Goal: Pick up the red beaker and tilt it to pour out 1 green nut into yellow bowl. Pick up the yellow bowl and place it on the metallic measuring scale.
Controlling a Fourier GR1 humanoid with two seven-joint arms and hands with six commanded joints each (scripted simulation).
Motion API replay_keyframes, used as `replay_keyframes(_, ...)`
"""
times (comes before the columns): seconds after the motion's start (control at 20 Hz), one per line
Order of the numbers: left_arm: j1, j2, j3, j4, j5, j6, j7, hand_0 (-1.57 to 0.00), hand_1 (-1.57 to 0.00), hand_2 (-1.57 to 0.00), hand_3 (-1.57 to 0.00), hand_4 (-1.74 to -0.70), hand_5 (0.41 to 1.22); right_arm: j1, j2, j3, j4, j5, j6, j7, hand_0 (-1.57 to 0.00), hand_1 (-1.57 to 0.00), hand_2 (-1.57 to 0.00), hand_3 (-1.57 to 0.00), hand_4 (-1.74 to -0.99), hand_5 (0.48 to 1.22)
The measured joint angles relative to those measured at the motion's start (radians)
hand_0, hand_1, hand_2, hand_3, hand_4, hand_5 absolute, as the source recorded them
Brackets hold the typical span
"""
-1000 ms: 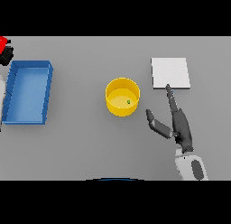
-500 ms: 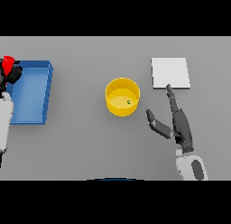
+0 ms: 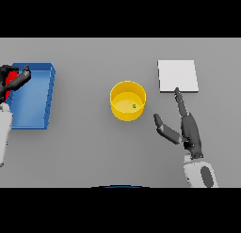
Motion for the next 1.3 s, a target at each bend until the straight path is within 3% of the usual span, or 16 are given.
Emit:
replay_keyframes(0.25, -0.016, 0.015, -0.021, 0.051, -0.016, -0.030, -0.045, -0.16, -0.13, -0.14, -0.13, -0.80, 0.649, 0.008, -0.004, 0.009, -0.017, 0.011, 0.002, -0.014, 0.00, 0.00, 0.00, 0.00, -1.019, 0.643)
replay_keyframes(0.4, -0.015, 0.004, -0.023, 0.045, -0.016, -0.014, -0.074, -0.08, -0.07, -0.07, -0.07, -0.77, 0.655, -0.025, -0.017, 0.018, -0.007, 0.048, 0.003, 0.069, 0.00, 0.00, 0.00, 0.00, -1.014, 0.666)
replay_keyframes(0.45, -0.014, 0.007, -0.023, 0.046, -0.022, -0.006, -0.083, -0.07, -0.05, -0.06, -0.05, -0.76, 0.657, -0.032, -0.050, 0.021, -0.018, 0.039, 0.040, 0.037, 0.00, 0.00, 0.00, 0.00, -1.005, 0.669)
replay_keyframes(0.7, -0.012, -0.003, -0.026, 0.040, -0.016, 0.001, -0.115, -0.02, -0.02, -0.02, -0.02, -0.74, 0.668, -0.207, -0.221, 0.109, 0.047, 0.182, 0.200, 0.115, 0.00, 0.00, 0.00, 0.00, -1.122, 0.674)
replay_keyframes(0.9, -0.017, 0.002, -0.033, 0.033, -0.025, -0.002, -0.098, -0.01, -0.01, -0.01, -0.01, -0.74, 0.685, -0.359, -0.320, 0.194, 0.109, 0.298, 0.299, 0.097, 0.00, 0.00, 0.00, 0.00, -1.197, 0.677)
replay_keyframes(1.05, -0.016, 0.009, -0.026, 0.031, -0.016, -0.011, -0.091, 0.00, 0.00, 0.00, 0.00, -0.74, 0.696, -0.451, -0.367, 0.266, 0.169, 0.370, 0.352, 0.027, 0.00, 0.00, 0.00, 0.00, -1.225, 0.684)
replay_keyframes(1.3, -0.022, 0.010, -0.029, 0.033, -0.019, -0.013, -0.080, 0.00, 0.00, 0.00, 0.00, -0.74, 0.704, -0.607, -0.408, 0.388, 0.276, 0.494, 0.430, -0.021, 0.00, 0.00, 0.00, 0.00, -1.215, 0.711)
